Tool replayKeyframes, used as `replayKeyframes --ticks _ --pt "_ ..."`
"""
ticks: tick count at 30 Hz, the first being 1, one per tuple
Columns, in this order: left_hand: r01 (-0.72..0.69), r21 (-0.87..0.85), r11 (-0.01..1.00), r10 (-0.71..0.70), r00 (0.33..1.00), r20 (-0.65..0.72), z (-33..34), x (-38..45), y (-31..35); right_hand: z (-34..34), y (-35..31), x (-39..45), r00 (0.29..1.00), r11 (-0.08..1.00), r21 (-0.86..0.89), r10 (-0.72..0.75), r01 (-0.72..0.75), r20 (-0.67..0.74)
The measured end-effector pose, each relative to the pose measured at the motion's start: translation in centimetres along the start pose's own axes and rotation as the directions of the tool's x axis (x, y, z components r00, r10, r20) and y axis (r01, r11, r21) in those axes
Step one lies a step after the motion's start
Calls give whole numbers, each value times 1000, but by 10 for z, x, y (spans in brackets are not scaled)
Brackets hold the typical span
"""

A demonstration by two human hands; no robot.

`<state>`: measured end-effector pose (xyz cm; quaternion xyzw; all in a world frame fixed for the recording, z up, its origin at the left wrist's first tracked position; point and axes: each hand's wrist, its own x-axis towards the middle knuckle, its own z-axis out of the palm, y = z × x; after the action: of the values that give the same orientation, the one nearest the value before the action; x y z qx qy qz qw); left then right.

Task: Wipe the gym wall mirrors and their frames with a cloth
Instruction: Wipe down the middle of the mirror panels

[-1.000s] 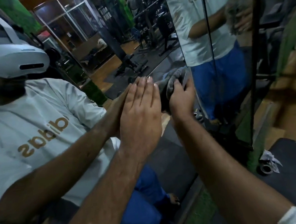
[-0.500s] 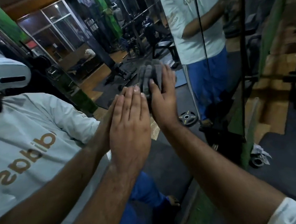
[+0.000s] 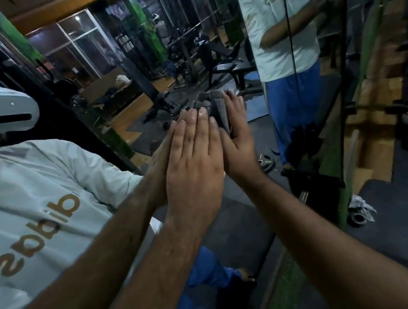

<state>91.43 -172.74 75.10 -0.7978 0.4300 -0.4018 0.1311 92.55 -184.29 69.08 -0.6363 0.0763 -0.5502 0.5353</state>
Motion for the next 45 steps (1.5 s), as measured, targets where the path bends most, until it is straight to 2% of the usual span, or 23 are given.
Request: replayKeyframes --ticks 2,4,5,6,7,10,12,14,16,18,20,23,25,27,29,31,33,36,38,40,42,44,45 --pt "46 -20 999 -47 997 -56 -6 -14 -6 2 21 -15 999 992 -117 -54 54 3" --pt "99 -7 995 -99 992 -78 -12 -31 -12 4 38 -29 951 962 -1 268 -272 -151" --pt "118 18 993 -116 990 -81 -14 -39 -15 7 40 -33 860 887 106 461 -449 -219" --pt "122 51 991 -117 989 -86 -15 -44 -17 12 34 -36 790 824 179 566 -538 -236" --pt "115 75 991 -108 990 -88 -15 -49 -19 18 18 -37 789 818 179 575 -547 -218" --pt "109 110 988 -99 991 -90 -13 -54 -22 32 -31 -45 977 978 98 193 -185 -90" --pt "93 130 987 -80 991 -104 -10 -55 -25 34 -33 -46 998 999 12 -50 50 -27" --pt "72 119 990 -59 993 -106 -9 -57 -28 30 -15 -55 993 985 -124 -119 118 1" --pt "67 93 993 -58 994 -92 -10 -59 -29 24 11 -68 992 986 -131 92 -103 -86" --pt "56 92 994 -49 996 -77 -12 -59 -29 17 20 -70 870 890 75 457 -451 -185" --pt "62 87 994 -56 995 -77 -11 -59 -28 22 2 -64 835 852 151 523 -502 -172" --pt "90 88 992 -80 990 -114 -11 -56 -29 32 -51 -61 996 996 30 83 -84 14" --pt "86 28 996 -83 992 -99 -19 -60 -34 31 -55 -53 993 994 -53 -86 91 84" --pt "100 10 995 -98 992 -81 -25 -74 -41 25 -33 -63 988 977 -168 -117 133 103" --pt "149 57 987 -144 986 -83 -30 -92 -47 22 -12 -84 997 985 -163 64 -57 40" --pt "169 97 981 -164 985 -61 -33 -105 -48 27 -10 -97 914 921 -2 386 -390 -122" --pt "161 123 979 -158 987 -32 -33 -109 -47 37 -27 -97 843 854 108 519 -508 -142" --pt "138 117 984 -136 990 -18 -32 -111 -48 45 -56 -94 980 977 74 200 -201 22" --pt "132 95 987 -129 991 -33 -32 -117 -51 45 -58 -100 991 999 3 -33 33 126" --pt "154 64 986 -151 987 -50 -36 -131 -53 40 -42 -110 986 989 -111 -85 101 144" --pt "155 73 985 -152 987 -45 -40 -148 -56 37 -25 -123 990 985 -108 138 -136 15" --pt "134 74 988 -131 991 -40 -42 -158 -63 42 -29 -125 862 873 70 488 -483 -136" --pt "123 70 990 -120 992 -38 -43 -162 -68 47 -38 -122 814 826 120 564 -551 -143"
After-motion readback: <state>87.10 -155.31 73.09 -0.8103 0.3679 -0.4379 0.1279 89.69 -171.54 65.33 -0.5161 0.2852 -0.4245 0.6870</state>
